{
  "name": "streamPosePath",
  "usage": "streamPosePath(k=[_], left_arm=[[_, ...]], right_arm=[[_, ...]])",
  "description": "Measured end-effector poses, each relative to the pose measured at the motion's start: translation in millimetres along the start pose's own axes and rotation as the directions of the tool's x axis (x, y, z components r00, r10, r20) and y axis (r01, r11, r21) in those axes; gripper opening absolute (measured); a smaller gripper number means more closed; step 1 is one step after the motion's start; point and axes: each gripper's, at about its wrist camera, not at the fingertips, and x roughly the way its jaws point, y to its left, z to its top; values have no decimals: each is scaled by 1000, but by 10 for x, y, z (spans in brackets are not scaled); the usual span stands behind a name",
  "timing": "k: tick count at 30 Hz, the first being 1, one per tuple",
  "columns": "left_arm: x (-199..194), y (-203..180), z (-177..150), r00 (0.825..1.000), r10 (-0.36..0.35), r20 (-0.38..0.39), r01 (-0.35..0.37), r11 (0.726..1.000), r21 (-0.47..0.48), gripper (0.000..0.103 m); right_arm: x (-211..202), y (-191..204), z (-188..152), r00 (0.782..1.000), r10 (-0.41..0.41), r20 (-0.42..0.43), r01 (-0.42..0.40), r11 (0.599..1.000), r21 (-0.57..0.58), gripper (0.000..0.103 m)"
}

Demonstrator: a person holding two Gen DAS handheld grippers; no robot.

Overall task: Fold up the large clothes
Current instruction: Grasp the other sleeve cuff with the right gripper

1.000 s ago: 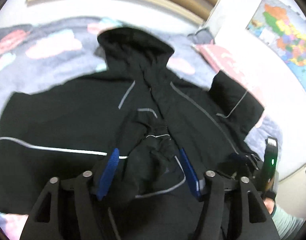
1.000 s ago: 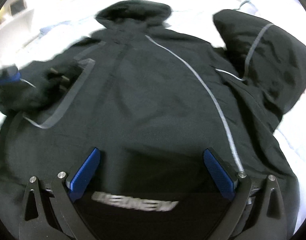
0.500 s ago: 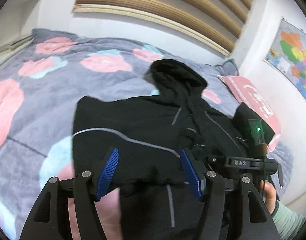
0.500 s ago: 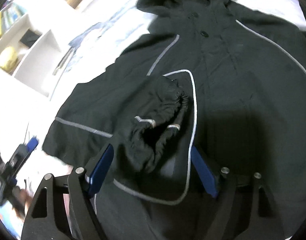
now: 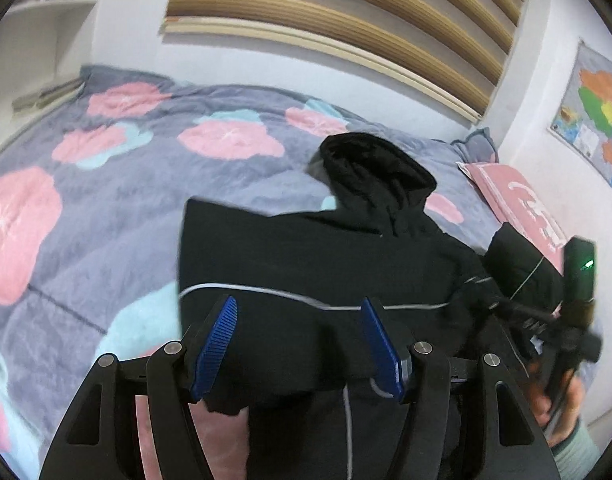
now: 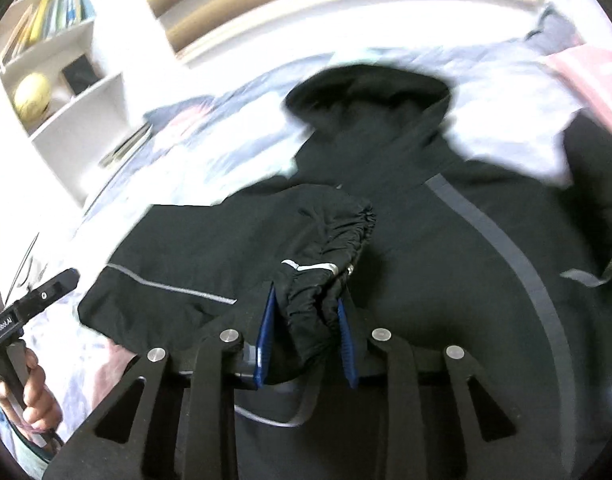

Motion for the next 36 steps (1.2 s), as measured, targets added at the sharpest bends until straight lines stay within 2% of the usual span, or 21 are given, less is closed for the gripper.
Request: streamPosePath(k=[3,7,9,11,13,15,17,19,22,23,25,26,28,29,30,31,33,36], left_arm=[[106,-215,87,999,-32,-7,32,999,29,66],[454,-513,85,995,-78,-64,81,996,44,66],[736,-665,16,987,-100,-127,107,993,49,66],[1026,-792,-108,978,-65,-196,81,994,71,66],[1377,-862,-284,958,-4,-288,32,995,94,66],[1630,-872,-438,939,58,-339,-16,992,125,66],[1625,-893,-479,943,74,-324,-25,988,154,66],[1521,-928,-434,945,75,-318,-28,988,152,66],[1258,-982,-317,965,-17,-262,44,994,99,66],[1192,-1004,-285,970,-34,-239,56,995,88,66],[1185,-1056,-281,975,-19,-222,39,996,84,67],[1246,-1060,-314,973,-10,-231,29,996,82,67],[1531,-990,-493,948,-3,-318,16,999,41,66],[1644,-965,-547,943,8,-332,3,999,33,66],[1687,-1007,-608,952,30,-305,-11,998,62,67],[1679,-1056,-631,956,56,-287,-28,995,98,68],[1681,-1118,-642,953,101,-286,-65,989,133,68],[1667,-1089,-629,954,104,-282,-73,990,119,68]], right_arm=[[-268,-397,65,991,-122,49,123,992,-16,32],[-360,-884,55,980,-199,21,199,980,0,32],[-275,-1096,-2,976,-217,-14,217,976,12,32],[-120,-1277,-82,972,-222,-72,225,974,36,33],[8,-1476,-227,964,-223,-142,234,970,67,36],[40,-1638,-328,961,-208,-184,232,966,115,40],[-78,-1670,-357,968,-188,-168,214,965,151,44],[-312,-1579,-282,978,-186,-95,199,969,147,46],[-467,-1335,-165,983,-181,-16,181,979,95,52],[-408,-1254,-153,984,-175,-17,176,982,67,55],[-204,-1169,-194,979,-198,-52,200,979,31,55],[-62,-1169,-251,973,-218,-81,221,975,26,55],[175,-1209,-390,960,-246,-136,250,968,15,55],[277,-1219,-470,952,-261,-160,264,965,-5,55],[377,-1222,-559,943,-280,-181,279,960,-34,55],[414,-1210,-619,939,-299,-171,293,954,-59,55],[398,-1188,-629,936,-311,-162,303,950,-73,55],[282,-1205,-607,944,-278,-178,272,960,-58,55]])
